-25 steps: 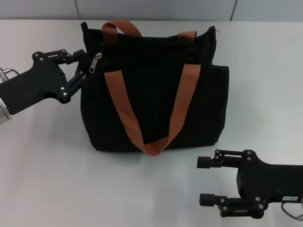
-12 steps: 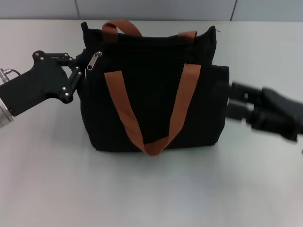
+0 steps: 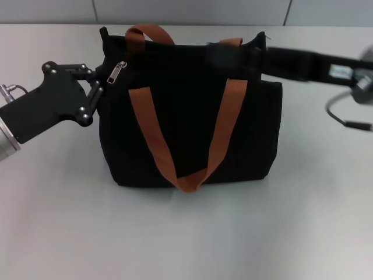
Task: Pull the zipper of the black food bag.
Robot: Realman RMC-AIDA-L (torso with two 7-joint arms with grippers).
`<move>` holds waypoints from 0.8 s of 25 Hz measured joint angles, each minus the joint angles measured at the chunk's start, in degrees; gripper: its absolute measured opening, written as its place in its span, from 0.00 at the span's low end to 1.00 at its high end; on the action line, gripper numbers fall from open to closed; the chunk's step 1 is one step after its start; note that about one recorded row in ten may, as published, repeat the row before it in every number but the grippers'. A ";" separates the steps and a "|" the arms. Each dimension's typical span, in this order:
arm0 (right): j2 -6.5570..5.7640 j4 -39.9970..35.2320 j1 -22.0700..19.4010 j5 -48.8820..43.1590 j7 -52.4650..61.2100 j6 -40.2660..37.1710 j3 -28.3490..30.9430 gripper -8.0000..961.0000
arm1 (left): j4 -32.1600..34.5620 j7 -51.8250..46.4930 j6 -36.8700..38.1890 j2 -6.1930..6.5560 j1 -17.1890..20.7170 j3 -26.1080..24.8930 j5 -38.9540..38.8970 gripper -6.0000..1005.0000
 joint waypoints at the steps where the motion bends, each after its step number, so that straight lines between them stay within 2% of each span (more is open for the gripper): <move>1: -0.12 -0.04 1.19 -0.01 1.99 1.48 -0.90 0.73 | -0.04 0.18 -0.01 0.00 0.00 0.00 -0.46 0.04; 2: -0.31 -0.29 3.14 -0.03 5.66 4.25 -2.95 0.72 | -0.12 0.57 0.03 0.00 0.12 0.00 -1.55 0.04; 3: -0.31 -0.29 3.14 -0.03 5.66 4.25 -2.95 0.72 | -0.12 0.57 0.03 0.00 0.12 0.00 -1.55 0.04; 6: -0.37 -1.89 5.39 -0.09 12.60 10.54 -7.48 0.72 | -0.16 1.13 0.12 0.01 0.24 0.00 -2.08 0.04; 9: -0.37 -3.41 7.02 -0.11 18.02 14.81 -11.39 0.53 | -0.16 2.42 0.19 0.00 0.46 0.00 -2.17 0.04; 12: -0.32 -4.02 9.05 -0.18 22.09 18.00 -14.22 0.53 | -0.16 2.82 0.30 -0.07 0.58 0.00 -2.33 0.04; 20: -0.10 -4.30 11.33 -0.18 26.49 22.09 -18.34 0.53 | -0.11 2.81 2.13 -0.08 0.50 -0.01 -2.90 0.04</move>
